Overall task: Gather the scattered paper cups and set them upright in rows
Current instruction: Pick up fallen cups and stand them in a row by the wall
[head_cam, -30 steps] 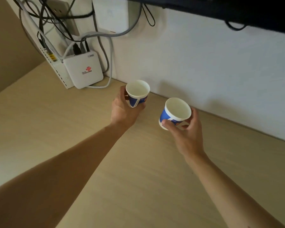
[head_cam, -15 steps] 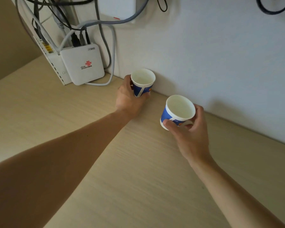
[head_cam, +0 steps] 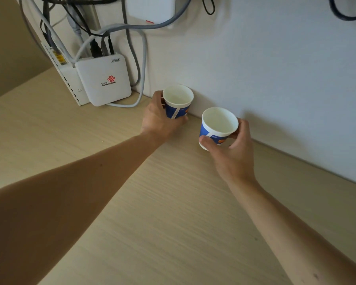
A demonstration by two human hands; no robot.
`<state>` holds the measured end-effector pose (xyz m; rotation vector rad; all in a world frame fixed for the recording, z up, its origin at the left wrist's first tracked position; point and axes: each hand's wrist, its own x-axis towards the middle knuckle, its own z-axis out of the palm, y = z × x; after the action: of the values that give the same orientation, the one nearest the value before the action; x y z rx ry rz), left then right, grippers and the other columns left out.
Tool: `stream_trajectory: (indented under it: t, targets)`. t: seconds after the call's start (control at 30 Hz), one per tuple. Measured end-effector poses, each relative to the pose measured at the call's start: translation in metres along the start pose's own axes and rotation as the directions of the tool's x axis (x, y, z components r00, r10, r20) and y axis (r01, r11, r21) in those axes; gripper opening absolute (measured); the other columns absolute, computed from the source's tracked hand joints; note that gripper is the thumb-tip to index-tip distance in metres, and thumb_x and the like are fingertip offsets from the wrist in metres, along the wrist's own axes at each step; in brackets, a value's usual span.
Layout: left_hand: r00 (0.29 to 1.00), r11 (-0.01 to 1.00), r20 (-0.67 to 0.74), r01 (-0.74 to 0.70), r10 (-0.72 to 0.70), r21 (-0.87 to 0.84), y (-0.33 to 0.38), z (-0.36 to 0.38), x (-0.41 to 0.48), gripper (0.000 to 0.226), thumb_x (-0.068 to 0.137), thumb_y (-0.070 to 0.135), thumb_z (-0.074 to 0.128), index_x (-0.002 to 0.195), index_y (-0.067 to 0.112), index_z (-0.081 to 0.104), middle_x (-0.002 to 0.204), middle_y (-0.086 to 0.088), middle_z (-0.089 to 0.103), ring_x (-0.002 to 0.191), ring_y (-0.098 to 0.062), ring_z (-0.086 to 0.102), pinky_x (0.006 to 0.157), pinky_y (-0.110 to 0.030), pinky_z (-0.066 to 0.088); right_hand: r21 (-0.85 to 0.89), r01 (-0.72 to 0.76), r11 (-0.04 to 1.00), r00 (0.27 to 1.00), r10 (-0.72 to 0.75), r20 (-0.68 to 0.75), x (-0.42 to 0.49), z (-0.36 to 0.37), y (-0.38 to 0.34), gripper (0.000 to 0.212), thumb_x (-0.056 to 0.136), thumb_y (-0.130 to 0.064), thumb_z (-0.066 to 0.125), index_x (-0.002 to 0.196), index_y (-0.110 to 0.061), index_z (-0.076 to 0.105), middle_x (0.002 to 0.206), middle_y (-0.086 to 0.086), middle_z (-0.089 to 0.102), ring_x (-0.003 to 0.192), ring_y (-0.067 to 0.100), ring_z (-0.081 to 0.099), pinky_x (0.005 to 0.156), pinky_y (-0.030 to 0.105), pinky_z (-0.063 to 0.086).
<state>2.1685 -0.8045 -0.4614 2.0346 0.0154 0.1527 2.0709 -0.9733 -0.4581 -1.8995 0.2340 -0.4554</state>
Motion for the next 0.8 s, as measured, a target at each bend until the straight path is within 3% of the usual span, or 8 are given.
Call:
stream_trajectory:
  t: [0.13, 0.27, 0.53, 0.8]
  targets:
    - [0.999, 0.998, -0.002, 0.046, -0.045, 0.036, -0.001, -0.008, -0.011, 0.081, 0.069, 0.024, 0.089, 0.137, 0.021, 0.045, 0.122, 0.007, 0.056, 0.104, -0.006, 0.053, 0.063, -0.002, 0.037, -0.059, -0.053, 0.997, 0.998, 0.051, -0.038, 0.008, 0.008, 0.001, 0.056, 0.070, -0.021, 0.088, 0.113, -0.019, 0.053, 0.102, -0.014, 0.063, 0.085, -0.007, 0.059, 0.065, 0.004, 0.041]
    - [0.995, 0.993, -0.022, 0.096, -0.095, 0.063, -0.004, -0.016, -0.030, 0.086, 0.071, 0.025, 0.086, 0.143, 0.024, 0.040, 0.124, 0.008, 0.054, 0.106, -0.006, 0.050, 0.058, -0.003, 0.036, -0.120, -0.091, 0.989, 0.994, 0.084, -0.067, 0.015, 0.018, 0.000, 0.054, 0.069, -0.023, 0.086, 0.111, -0.019, 0.052, 0.105, -0.007, 0.066, 0.089, 0.013, 0.064, 0.074, 0.025, 0.049]
    - [0.996, 0.992, 0.037, 0.077, -0.081, 0.096, -0.010, -0.033, -0.070, 0.084, 0.069, 0.029, 0.088, 0.140, 0.026, 0.043, 0.123, 0.009, 0.056, 0.108, -0.010, 0.053, 0.076, -0.016, 0.039, -0.182, -0.134, 0.974, 0.986, 0.113, -0.121, 0.024, 0.025, -0.007, 0.056, 0.068, -0.026, 0.086, 0.113, -0.019, 0.052, 0.110, -0.004, 0.066, 0.096, 0.020, 0.065, 0.086, 0.040, 0.054]
    - [0.994, 0.991, 0.078, 0.063, -0.072, 0.115, -0.009, -0.031, -0.084, 0.081, 0.070, 0.030, 0.087, 0.139, 0.026, 0.044, 0.123, 0.009, 0.057, 0.106, -0.007, 0.054, 0.072, -0.006, 0.034, -0.233, -0.177, 0.956, 0.978, 0.143, -0.155, 0.026, 0.028, -0.005, 0.061, 0.069, -0.029, 0.087, 0.118, -0.015, 0.055, 0.116, 0.001, 0.068, 0.104, 0.024, 0.066, 0.092, 0.045, 0.052]
